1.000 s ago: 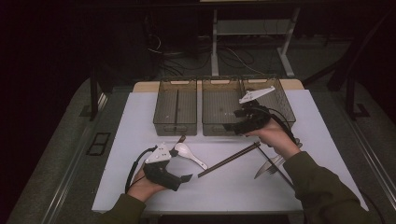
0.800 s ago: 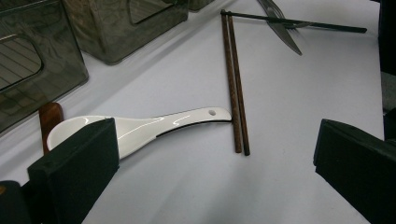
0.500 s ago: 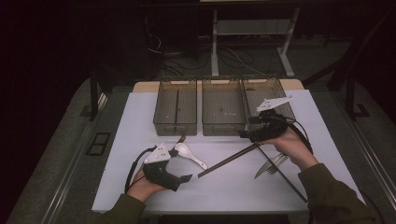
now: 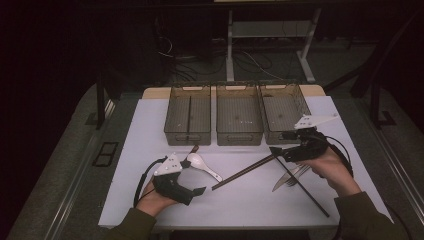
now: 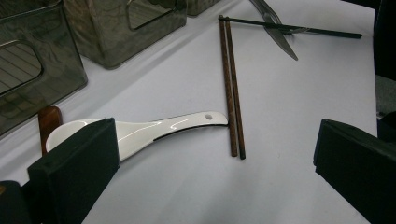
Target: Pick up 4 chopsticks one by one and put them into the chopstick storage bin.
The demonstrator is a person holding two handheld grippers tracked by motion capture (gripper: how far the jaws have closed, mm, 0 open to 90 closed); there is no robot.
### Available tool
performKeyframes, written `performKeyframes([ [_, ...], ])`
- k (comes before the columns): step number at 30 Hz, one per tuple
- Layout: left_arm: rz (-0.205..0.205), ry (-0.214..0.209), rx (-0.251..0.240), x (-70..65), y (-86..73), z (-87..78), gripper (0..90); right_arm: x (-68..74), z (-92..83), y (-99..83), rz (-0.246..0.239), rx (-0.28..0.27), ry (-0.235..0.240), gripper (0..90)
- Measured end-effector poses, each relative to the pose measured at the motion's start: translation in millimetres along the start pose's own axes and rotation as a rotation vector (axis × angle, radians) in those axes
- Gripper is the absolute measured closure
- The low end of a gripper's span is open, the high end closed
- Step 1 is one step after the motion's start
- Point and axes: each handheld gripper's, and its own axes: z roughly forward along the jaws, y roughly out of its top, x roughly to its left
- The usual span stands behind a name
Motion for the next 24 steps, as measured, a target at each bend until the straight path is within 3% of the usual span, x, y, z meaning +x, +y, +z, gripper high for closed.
performKeyframes([
  [24,0.008,-0.004,0.004,-1.0,-1.3,-1.7,0.0,-7.9,-24.1,-59.3,0.064,0.070,-0.026,26.0],
])
